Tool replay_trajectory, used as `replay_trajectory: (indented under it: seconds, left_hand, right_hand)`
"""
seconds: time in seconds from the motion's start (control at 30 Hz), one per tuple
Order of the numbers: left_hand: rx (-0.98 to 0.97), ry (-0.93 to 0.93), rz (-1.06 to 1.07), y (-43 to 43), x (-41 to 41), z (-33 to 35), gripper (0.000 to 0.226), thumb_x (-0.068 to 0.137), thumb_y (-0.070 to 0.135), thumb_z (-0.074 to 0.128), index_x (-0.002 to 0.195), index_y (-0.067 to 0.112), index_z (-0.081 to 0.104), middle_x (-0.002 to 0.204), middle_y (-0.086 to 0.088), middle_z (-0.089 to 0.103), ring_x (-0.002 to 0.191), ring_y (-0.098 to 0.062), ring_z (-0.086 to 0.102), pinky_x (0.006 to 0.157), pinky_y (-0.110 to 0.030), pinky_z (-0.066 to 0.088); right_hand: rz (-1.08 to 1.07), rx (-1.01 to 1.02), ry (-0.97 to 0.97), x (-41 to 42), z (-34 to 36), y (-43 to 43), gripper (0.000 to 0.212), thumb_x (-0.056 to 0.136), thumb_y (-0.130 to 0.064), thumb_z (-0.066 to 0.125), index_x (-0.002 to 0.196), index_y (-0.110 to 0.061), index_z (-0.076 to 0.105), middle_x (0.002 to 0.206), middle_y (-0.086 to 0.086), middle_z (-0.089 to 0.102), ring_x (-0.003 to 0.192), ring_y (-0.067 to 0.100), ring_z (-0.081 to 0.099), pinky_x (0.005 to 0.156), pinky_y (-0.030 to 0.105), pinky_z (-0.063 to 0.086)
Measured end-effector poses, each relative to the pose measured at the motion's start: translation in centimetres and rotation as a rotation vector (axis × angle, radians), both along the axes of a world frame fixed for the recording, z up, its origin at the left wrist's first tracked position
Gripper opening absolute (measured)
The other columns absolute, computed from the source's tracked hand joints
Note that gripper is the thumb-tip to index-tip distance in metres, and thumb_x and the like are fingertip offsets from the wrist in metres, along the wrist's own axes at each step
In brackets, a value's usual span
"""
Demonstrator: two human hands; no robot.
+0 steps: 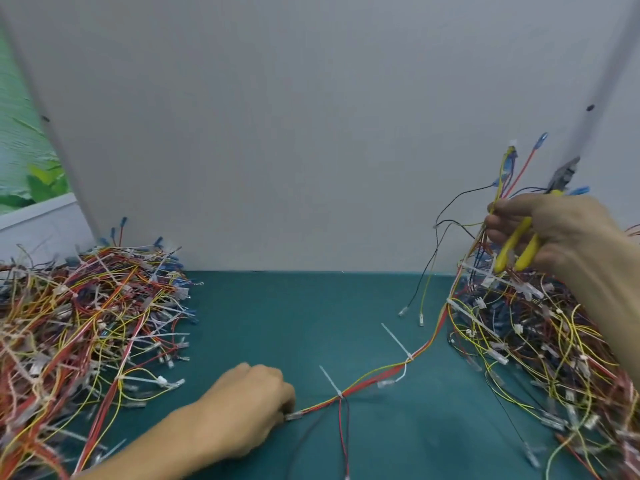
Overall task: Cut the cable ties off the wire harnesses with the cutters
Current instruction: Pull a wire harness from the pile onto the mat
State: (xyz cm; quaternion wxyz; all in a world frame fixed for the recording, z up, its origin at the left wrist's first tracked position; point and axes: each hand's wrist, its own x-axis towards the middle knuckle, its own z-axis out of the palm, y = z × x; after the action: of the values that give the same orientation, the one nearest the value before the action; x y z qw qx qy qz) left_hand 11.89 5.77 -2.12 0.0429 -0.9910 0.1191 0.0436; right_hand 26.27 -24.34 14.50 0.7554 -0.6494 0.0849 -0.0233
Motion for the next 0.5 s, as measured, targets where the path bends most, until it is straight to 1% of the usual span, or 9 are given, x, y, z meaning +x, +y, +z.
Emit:
replay_trajectory:
  seconds: [0.07,0.1,0.17,0.2,0.27,0.33,0.37,0.43,0.5]
  left_hand:
    - [0.082,-0.057,-0.015,1.2,1.0,1.7,0.026,0.095,0.029,0.041,0.115,0.03,0.058,0.111,0.005,0.057,0.107,-0.021,0.056,0.088,-0.034,0.043]
    - [0.073,-0.092,0.001,1.7,1.6,2.6,0.026,0.095,0.031,0.041,0.114,0.03,0.059,0.11,0.006,0.057,0.107,-0.02,0.056,0.087,-0.034,0.044]
    - [-0.029,-0.12,0.025,2.0,2.5,3.7,0.025,0.095,0.039,0.043,0.109,0.029,0.062,0.106,0.007,0.06,0.104,-0.017,0.057,0.086,-0.034,0.048]
    - [-0.091,-0.108,0.025,1.4,2.6,3.6,0.027,0.094,0.044,0.045,0.106,0.028,0.063,0.104,0.008,0.062,0.103,-0.017,0.058,0.085,-0.035,0.049]
    - [-0.189,-0.023,0.04,-0.5,2.5,2.3,0.034,0.089,0.053,0.051,0.104,0.026,0.064,0.103,0.006,0.063,0.1,-0.018,0.058,0.085,-0.035,0.049]
    - [-0.244,0.087,0.093,-2.4,2.3,0.2,0.039,0.083,0.058,0.058,0.106,0.027,0.063,0.106,0.004,0.058,0.101,-0.018,0.055,0.087,-0.034,0.047]
    - [-0.283,0.102,0.109,-3.0,2.3,-0.7,0.038,0.081,0.056,0.062,0.107,0.028,0.062,0.106,0.005,0.056,0.102,-0.018,0.054,0.089,-0.035,0.046]
    - [-0.357,0.054,0.105,-3.8,2.4,-1.8,0.024,0.084,0.044,0.063,0.101,0.027,0.064,0.102,0.006,0.059,0.103,-0.017,0.054,0.092,-0.034,0.043]
    - [-0.345,0.008,0.095,-3.9,2.7,-1.6,0.011,0.089,0.03,0.058,0.094,0.024,0.065,0.1,0.004,0.064,0.102,-0.019,0.057,0.087,-0.032,0.043]
  right_hand:
    - [0.032,-0.015,-0.013,-0.3,0.1,0.2,0.013,0.092,-0.004,0.058,0.079,-0.003,0.059,0.061,0.005,0.068,0.043,0.01,0.063,0.048,0.026,0.057]
    - [0.046,-0.012,-0.022,-0.5,0.2,0.3,0.013,0.092,-0.004,0.057,0.079,-0.004,0.059,0.064,0.005,0.068,0.043,0.01,0.063,0.049,0.026,0.057]
    - [0.058,-0.013,-0.039,-0.8,0.6,0.6,0.013,0.092,-0.005,0.057,0.079,-0.005,0.059,0.076,0.007,0.067,0.045,0.01,0.064,0.051,0.027,0.058]
    - [0.058,-0.017,-0.048,-1.0,0.8,0.8,0.014,0.092,-0.005,0.057,0.078,-0.005,0.059,0.079,0.007,0.066,0.047,0.01,0.064,0.054,0.027,0.058]
    - [0.066,-0.019,-0.064,-1.2,1.1,1.1,0.014,0.092,-0.006,0.057,0.078,-0.006,0.059,0.08,0.006,0.066,0.049,0.01,0.064,0.057,0.027,0.058]
    - [0.078,-0.01,-0.07,-1.3,1.2,1.3,0.015,0.093,-0.006,0.056,0.079,-0.007,0.059,0.077,0.005,0.066,0.048,0.009,0.063,0.057,0.025,0.058]
    - [0.085,-0.005,-0.068,-1.2,1.2,1.3,0.016,0.094,-0.007,0.055,0.079,-0.007,0.059,0.073,0.004,0.066,0.046,0.008,0.063,0.056,0.025,0.057]
    - [0.09,0.005,-0.062,-1.2,1.0,1.4,0.016,0.095,-0.007,0.054,0.079,-0.008,0.058,0.062,0.001,0.067,0.044,0.007,0.062,0.054,0.024,0.056]
    - [0.078,0.023,-0.056,-1.3,0.8,1.3,0.017,0.094,-0.006,0.054,0.078,-0.007,0.058,0.062,0.003,0.067,0.043,0.007,0.061,0.052,0.024,0.056]
